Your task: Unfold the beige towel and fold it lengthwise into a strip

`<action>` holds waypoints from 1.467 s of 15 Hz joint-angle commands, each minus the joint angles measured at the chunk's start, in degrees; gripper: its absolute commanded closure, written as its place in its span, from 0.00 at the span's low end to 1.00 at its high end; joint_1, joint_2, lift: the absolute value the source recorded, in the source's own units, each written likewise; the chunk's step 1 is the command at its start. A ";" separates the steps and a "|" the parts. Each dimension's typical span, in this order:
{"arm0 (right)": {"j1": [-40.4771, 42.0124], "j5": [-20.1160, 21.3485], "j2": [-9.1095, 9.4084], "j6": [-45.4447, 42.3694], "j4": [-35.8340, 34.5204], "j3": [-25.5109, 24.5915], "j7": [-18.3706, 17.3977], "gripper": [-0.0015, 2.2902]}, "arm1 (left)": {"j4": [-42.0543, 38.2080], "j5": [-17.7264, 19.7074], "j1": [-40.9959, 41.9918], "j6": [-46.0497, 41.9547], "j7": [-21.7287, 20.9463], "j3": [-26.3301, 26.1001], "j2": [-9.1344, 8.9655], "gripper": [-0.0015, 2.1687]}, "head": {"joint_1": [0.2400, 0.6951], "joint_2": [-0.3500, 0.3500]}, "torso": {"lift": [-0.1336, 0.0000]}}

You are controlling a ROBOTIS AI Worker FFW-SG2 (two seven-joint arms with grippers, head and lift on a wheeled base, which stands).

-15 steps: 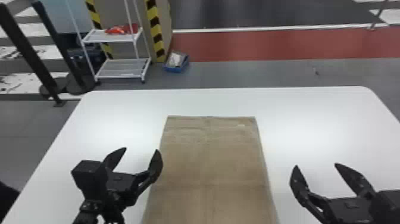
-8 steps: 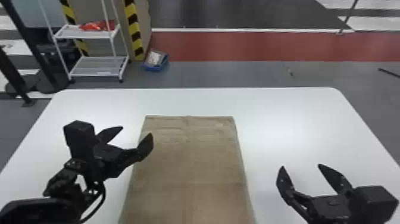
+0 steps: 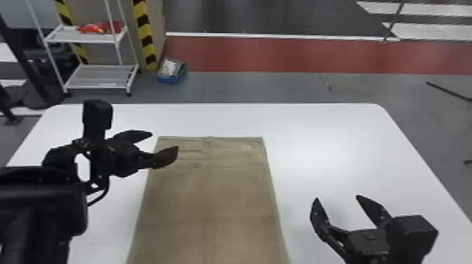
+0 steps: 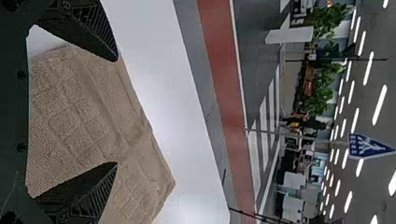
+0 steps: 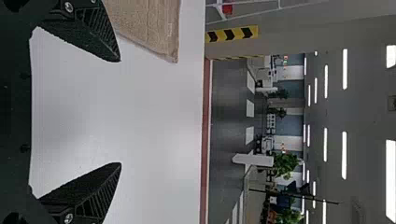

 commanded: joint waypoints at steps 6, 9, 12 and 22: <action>-2.13 0.00 -1.00 0.18 2.45 1.43 0.00 0.04 | 16.17 -8.65 -9.95 -3.14 -5.43 -1.40 0.84 0.04 | 1.00 0.45 | 0.06; -2.66 0.00 -1.00 0.53 3.07 1.52 0.00 0.04 | 23.20 -10.85 -14.96 -3.66 -5.17 -1.67 0.84 0.07 | 1.00 0.44 | 0.06; -3.19 -0.09 -0.82 0.71 3.51 1.43 0.00 0.04 | 26.54 -11.82 -16.45 -4.19 -5.70 -1.67 1.63 0.10 | 1.00 0.45 | 0.06; -3.71 0.09 -0.56 1.23 3.77 2.31 0.00 0.04 | 26.54 -13.84 -14.52 -5.25 -8.60 -1.14 2.86 0.28 | 1.00 0.49 | 0.06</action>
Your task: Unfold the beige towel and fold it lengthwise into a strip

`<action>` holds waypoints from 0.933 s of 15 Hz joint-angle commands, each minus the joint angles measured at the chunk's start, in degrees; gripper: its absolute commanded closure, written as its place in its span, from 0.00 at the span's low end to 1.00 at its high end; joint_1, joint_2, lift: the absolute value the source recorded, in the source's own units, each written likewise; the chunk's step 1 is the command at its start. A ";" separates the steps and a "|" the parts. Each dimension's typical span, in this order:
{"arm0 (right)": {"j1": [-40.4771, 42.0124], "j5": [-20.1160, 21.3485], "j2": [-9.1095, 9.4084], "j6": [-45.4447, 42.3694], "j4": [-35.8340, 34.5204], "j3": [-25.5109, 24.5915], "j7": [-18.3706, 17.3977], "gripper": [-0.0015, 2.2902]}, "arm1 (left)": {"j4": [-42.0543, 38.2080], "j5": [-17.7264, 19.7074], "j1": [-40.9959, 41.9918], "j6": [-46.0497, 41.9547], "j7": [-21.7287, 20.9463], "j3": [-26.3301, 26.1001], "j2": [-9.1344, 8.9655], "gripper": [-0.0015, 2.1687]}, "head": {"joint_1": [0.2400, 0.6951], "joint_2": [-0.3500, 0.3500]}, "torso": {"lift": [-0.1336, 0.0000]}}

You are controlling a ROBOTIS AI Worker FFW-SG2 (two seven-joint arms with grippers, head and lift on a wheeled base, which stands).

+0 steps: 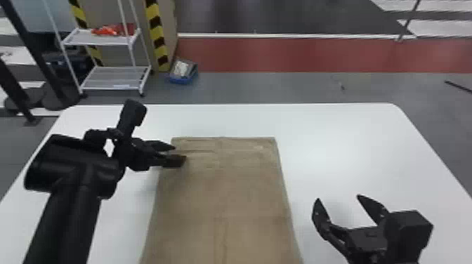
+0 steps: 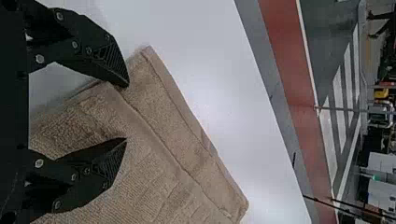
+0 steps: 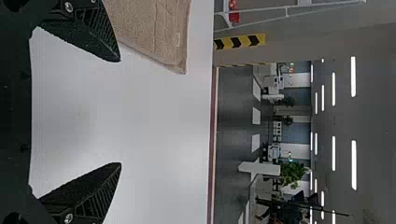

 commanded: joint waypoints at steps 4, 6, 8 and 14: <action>0.08 0.00 -0.18 0.01 0.00 0.12 0.00 0.04 | -4.04 0.70 3.30 -0.86 0.00 1.00 -0.09 0.28 | 1.00 0.49 | 0.06; -0.01 0.00 -0.26 0.01 0.00 0.20 0.00 0.04 | -5.80 0.79 4.35 -0.68 -0.09 1.44 -0.09 0.28 | 1.00 0.50 | 0.06; -0.18 -0.09 -0.26 0.01 0.27 0.29 0.00 0.04 | -6.94 0.96 4.97 -0.68 0.09 1.44 -0.17 0.28 | 1.00 0.50 | 0.06; -0.36 -0.09 -0.35 0.01 0.53 0.47 0.00 0.04 | -10.46 1.05 6.90 -0.68 -1.58 1.61 -0.17 0.28 | 1.00 0.51 | 0.06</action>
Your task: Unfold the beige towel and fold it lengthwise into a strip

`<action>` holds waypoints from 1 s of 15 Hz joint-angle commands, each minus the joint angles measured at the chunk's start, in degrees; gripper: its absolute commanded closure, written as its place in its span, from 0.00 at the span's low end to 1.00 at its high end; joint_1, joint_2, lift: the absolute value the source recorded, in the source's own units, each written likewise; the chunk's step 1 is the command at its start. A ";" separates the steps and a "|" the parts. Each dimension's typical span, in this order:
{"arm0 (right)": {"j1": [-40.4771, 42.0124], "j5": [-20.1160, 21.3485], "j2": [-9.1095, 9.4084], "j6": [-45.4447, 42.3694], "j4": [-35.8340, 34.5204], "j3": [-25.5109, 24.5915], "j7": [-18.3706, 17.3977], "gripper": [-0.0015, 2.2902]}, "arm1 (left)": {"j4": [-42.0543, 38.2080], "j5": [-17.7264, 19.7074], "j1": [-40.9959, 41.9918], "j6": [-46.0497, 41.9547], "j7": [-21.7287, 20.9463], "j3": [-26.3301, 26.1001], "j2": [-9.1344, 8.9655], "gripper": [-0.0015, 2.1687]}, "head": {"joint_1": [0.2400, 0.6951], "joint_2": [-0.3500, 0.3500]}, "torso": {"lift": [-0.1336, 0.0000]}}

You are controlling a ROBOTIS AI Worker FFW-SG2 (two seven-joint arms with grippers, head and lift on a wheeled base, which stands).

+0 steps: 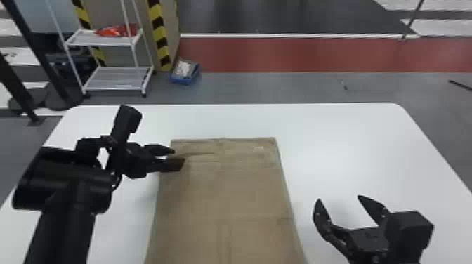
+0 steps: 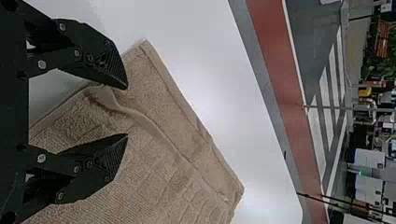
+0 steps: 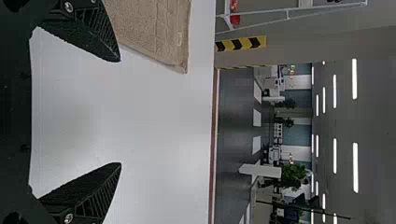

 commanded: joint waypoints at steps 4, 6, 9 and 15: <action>-0.17 0.00 -0.02 0.00 0.01 0.20 0.00 0.04 | -1.55 -1.61 0.84 0.93 0.48 -0.36 -0.17 0.59 | 1.00 0.50 | 0.06; -0.35 0.00 -0.02 0.00 0.28 0.47 0.00 0.04 | -1.55 -1.61 0.84 1.81 1.71 0.08 -0.26 0.71 | 1.00 0.51 | 0.06; -0.61 -0.09 -0.11 0.00 0.72 0.47 0.00 0.04 | -10.51 -0.29 4.80 8.66 3.21 0.70 -0.44 0.82 | 1.00 0.53 | 0.06; -1.49 -0.26 -0.28 0.00 1.60 0.29 0.00 0.04 | -46.02 4.37 24.31 16.92 2.77 -3.35 -3.51 0.82 | 1.00 0.51 | 0.06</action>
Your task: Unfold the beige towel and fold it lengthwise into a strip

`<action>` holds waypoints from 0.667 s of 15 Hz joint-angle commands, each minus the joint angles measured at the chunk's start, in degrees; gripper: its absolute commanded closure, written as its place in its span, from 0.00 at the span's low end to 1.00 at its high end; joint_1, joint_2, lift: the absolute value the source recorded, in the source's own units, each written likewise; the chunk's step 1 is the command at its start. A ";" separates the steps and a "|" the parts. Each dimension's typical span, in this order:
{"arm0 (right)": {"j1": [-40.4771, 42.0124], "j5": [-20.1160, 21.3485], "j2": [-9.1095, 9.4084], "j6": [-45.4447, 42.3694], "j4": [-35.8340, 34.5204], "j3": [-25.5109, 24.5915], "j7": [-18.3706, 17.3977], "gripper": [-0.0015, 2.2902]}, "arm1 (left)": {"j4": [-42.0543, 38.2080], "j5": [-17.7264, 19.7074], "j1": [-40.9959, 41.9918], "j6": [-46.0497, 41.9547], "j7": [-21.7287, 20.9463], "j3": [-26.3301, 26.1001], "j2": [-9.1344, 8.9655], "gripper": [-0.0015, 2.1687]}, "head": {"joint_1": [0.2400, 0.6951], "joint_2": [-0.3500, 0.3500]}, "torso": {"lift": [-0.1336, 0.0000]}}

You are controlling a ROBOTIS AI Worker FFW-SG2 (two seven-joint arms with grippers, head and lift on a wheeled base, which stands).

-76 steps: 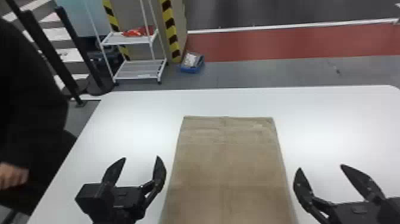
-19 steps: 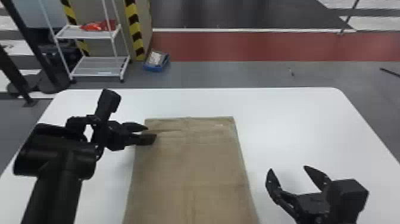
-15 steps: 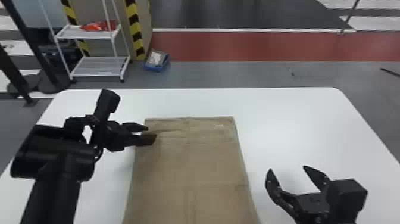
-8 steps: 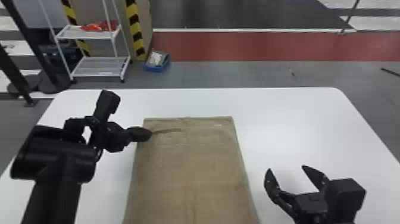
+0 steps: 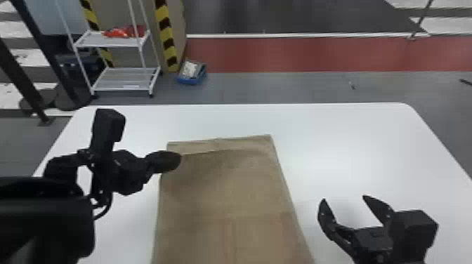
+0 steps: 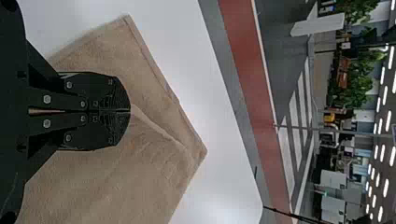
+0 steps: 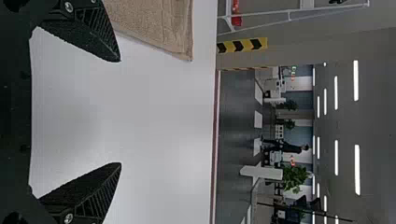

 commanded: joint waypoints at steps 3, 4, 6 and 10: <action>0.03 -0.41 -0.17 -0.17 0.17 -1.36 0.00 0.04 | -18.67 1.73 13.80 4.01 0.87 -9.21 -1.48 0.82 | 1.00 0.43 | 0.06; 0.12 -0.50 -0.17 0.00 0.17 -1.62 -0.09 0.04 | -20.78 2.78 16.26 5.76 0.95 -10.88 -1.48 0.82 | 1.00 0.39 | 0.06; 0.65 -0.85 -0.17 -0.35 -0.09 -2.67 -0.09 0.04 | -21.92 3.93 20.13 6.64 1.31 -14.83 -1.48 0.82 | 1.00 0.25 | 0.06; 1.44 -1.99 -0.17 -0.17 -1.85 -4.61 -0.09 0.04 | -19.02 5.42 22.15 6.47 4.82 -19.67 -1.48 0.30 | 1.00 0.09 | 0.06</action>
